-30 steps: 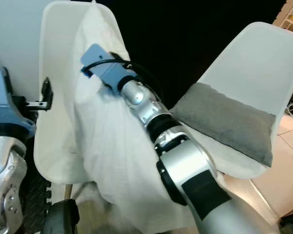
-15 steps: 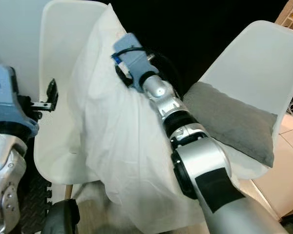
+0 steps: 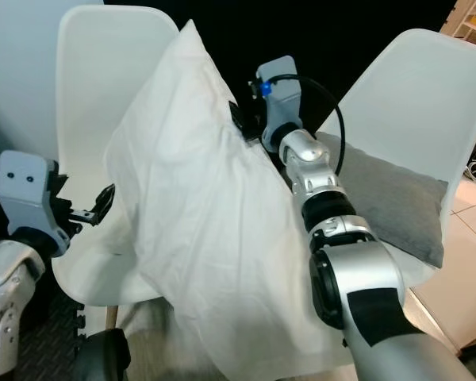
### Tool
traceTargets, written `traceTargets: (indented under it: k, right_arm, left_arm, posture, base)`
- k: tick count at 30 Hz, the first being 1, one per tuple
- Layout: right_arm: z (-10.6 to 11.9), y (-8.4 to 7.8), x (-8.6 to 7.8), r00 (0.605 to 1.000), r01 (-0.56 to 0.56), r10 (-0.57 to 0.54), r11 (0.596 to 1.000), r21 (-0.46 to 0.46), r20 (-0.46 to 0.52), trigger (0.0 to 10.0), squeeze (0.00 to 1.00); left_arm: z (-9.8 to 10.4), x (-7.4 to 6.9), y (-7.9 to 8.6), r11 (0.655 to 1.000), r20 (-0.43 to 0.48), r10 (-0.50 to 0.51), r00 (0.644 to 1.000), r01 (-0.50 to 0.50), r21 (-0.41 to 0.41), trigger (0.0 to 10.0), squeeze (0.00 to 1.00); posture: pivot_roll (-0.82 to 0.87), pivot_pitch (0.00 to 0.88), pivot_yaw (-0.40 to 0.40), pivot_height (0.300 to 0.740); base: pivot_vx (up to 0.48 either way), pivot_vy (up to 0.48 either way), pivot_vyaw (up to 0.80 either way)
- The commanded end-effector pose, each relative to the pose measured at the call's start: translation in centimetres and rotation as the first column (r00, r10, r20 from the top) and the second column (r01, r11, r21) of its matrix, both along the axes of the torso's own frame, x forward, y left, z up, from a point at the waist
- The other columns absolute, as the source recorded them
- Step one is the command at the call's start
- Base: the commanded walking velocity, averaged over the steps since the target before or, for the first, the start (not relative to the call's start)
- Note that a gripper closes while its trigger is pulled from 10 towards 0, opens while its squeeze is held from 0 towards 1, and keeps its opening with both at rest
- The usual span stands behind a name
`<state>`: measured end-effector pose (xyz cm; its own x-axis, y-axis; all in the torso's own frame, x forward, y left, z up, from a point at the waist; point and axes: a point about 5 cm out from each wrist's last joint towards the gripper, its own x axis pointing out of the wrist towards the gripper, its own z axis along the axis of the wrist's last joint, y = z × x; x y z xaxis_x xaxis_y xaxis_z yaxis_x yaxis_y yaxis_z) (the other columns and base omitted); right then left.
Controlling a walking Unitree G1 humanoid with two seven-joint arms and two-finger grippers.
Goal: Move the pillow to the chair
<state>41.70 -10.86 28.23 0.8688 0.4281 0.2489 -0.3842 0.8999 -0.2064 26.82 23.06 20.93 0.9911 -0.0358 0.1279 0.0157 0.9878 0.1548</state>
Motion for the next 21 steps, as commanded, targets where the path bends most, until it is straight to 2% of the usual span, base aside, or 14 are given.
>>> traceTargets:
  k: [1, 2, 3, 4, 7, 8, 11, 14, 17, 21]
  right_arm:
    - [0.1, -0.6, 0.0, 1.000, 0.002, -0.002, 1.000, 0.010, -0.001, 10.0, 0.00]
    - [0.3, -0.6, -0.1, 1.000, -0.005, 0.004, 1.000, 0.015, 0.003, 10.0, 0.00]
    - [0.3, -0.6, -0.1, 1.000, -0.005, 0.004, 1.000, 0.015, 0.003, 10.0, 0.00]
    - [0.6, -0.7, -0.1, 1.000, -0.014, 0.013, 1.000, 0.020, 0.008, 10.0, 0.00]
    - [1.1, -0.5, -0.3, 0.999, -0.031, 0.031, 0.999, 0.022, 0.019, 10.0, 0.00]
    - [1.1, -0.5, -0.3, 0.999, -0.031, 0.031, 0.999, 0.022, 0.019, 10.0, 0.00]
    - [1.4, -0.6, -0.5, 0.999, -0.045, 0.045, 0.999, 0.020, 0.028, 10.0, 0.00]
    - [1.4, -0.6, -0.6, 0.998, -0.048, 0.047, 0.999, 0.021, 0.028, 10.0, 0.00]
    - [1.4, -0.7, -0.6, 0.998, -0.049, 0.049, 0.999, 0.022, 0.027, 10.0, 0.00]
    - [1.5, -0.7, -0.8, 0.998, -0.056, 0.056, 0.998, 0.025, 0.025, 10.0, 0.00]
  left_arm:
    - [-0.4, 0.4, -0.1, 0.999, 0.009, -0.018, 1.000, 0.019, -0.030, 10.0, 0.00]
    - [-0.4, 0.9, 0.2, 0.997, 0.033, -0.025, 0.999, 0.027, -0.075, 10.0, 0.00]
    - [-0.4, 0.9, 0.2, 0.997, 0.033, -0.025, 0.999, 0.027, -0.075, 10.0, 0.00]
    - [-0.5, 1.6, 0.4, 0.993, 0.057, -0.035, 0.998, 0.042, -0.113, 10.0, 1.00]
    - [-0.7, 2.8, 0.6, 0.977, 0.084, -0.070, 0.994, 0.086, -0.193, 10.0, 1.00]
    - [-0.7, 2.8, 0.6, 0.977, 0.084, -0.070, 0.994, 0.086, -0.193, 10.0, 1.00]
    - [-1.0, 4.1, 0.3, 0.961, 0.111, -0.153, 0.982, 0.174, -0.217, 10.0, 1.00]
    - [-1.3, 4.5, 0.2, 0.953, 0.101, -0.190, 0.977, 0.208, -0.219, 10.0, 1.00]
    - [-2.1, 4.7, 0.3, 0.953, 0.077, -0.198, 0.977, 0.210, -0.220, 10.0, 1.00]
    - [-5.0, 5.1, 1.4, 0.957, -0.011, -0.158, 0.987, 0.150, -0.249, 10.0, 1.00]
  posture:
    - [0.05, 0.072, -0.155, 0.465]
    - [0.04, 0.075, -0.161, 0.465]
    - [0.04, 0.075, -0.161, 0.465]
    - [0.03, 0.076, -0.163, 0.465]
    - [0.01, 0.084, -0.162, 0.465]
    - [0.01, 0.084, -0.162, 0.465]
    - [-0.01, 0.094, -0.161, 0.465]
    - [-0.01, 0.099, -0.161, 0.465]
    - [-0.02, 0.105, -0.161, 0.465]
    - [-0.03, 0.115, -0.163, 0.465]
  base:
    - [0.000, 0.000, 0.00]
    - [0.000, 0.000, 0.00]
    - [0.000, 0.000, 0.00]
    - [0.000, 0.000, 0.00]
    - [0.000, 0.000, 0.00]
    - [0.000, 0.000, 0.00]
    - [0.000, 0.000, 0.00]
    - [0.000, 0.000, 0.00]
    - [0.000, 0.000, 0.00]
    - [0.000, 0.000, 0.00]
